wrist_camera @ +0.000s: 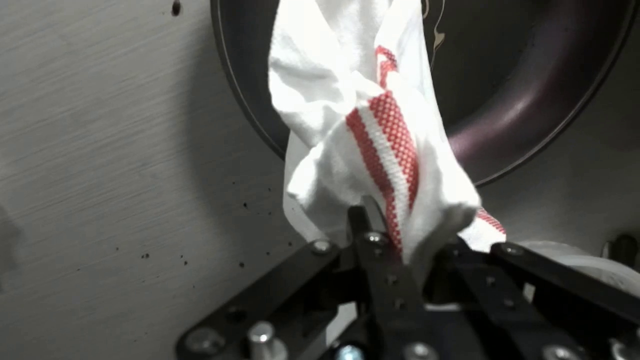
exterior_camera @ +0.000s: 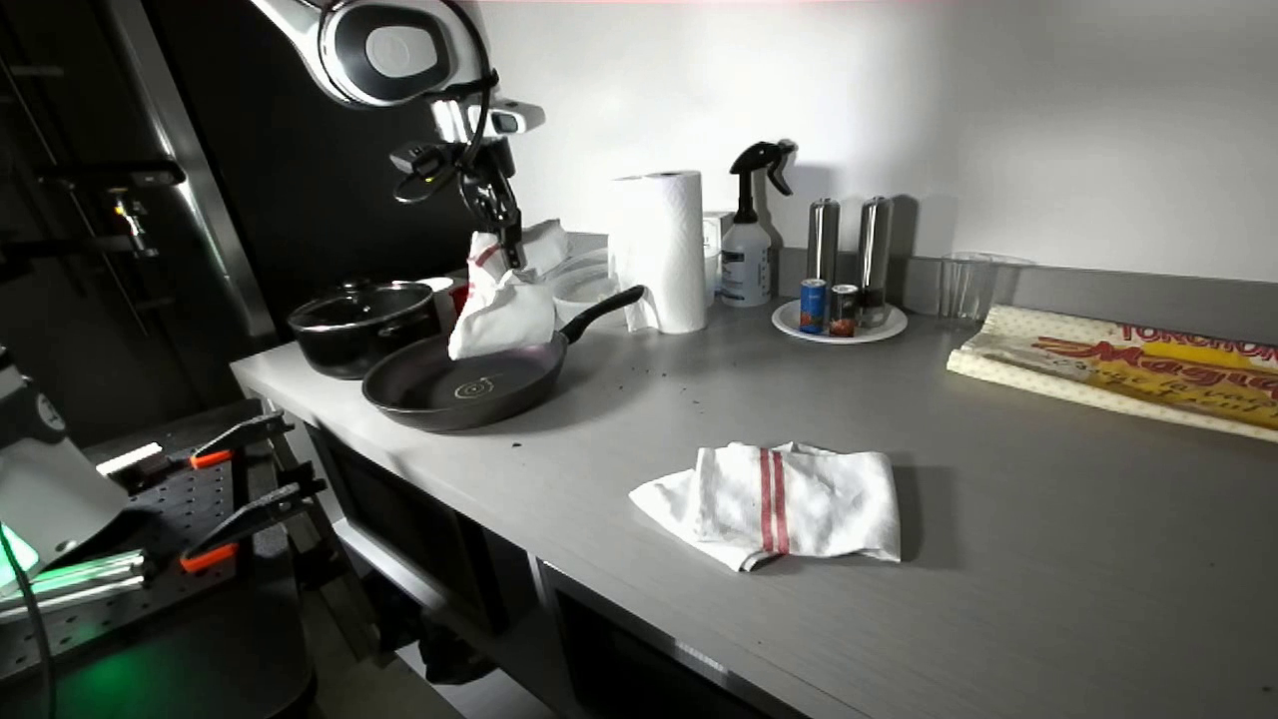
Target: Use the towel to wipe the pan
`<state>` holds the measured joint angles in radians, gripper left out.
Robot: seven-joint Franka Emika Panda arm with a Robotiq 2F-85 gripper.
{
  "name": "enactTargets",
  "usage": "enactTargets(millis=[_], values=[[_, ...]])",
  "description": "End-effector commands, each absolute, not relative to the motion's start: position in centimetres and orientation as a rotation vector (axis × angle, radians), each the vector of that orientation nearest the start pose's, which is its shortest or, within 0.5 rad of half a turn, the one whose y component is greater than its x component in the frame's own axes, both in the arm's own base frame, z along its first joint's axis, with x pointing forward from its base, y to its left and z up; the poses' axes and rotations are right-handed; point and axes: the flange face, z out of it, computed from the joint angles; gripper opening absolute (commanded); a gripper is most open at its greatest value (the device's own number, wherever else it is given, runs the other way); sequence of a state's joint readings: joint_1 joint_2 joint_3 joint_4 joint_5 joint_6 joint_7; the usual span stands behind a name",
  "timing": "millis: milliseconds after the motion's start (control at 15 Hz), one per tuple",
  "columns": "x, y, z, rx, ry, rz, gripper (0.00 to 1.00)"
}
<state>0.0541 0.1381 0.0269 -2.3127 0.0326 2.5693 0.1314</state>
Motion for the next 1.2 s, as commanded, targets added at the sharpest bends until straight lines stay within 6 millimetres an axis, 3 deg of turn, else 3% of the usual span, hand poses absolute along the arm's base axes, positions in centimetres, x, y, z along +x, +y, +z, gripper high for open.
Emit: enactTargets(millis=[0, 667, 1133], values=[[52.4, 6.0, 27.2, -3.123, 0.084, -0.115, 0.03], [53.2, 7.8, 18.0, -3.201, 0.065, 0.099, 0.03], [54.7, 7.3, 14.3, -3.261, 0.122, 0.083, 0.03]])
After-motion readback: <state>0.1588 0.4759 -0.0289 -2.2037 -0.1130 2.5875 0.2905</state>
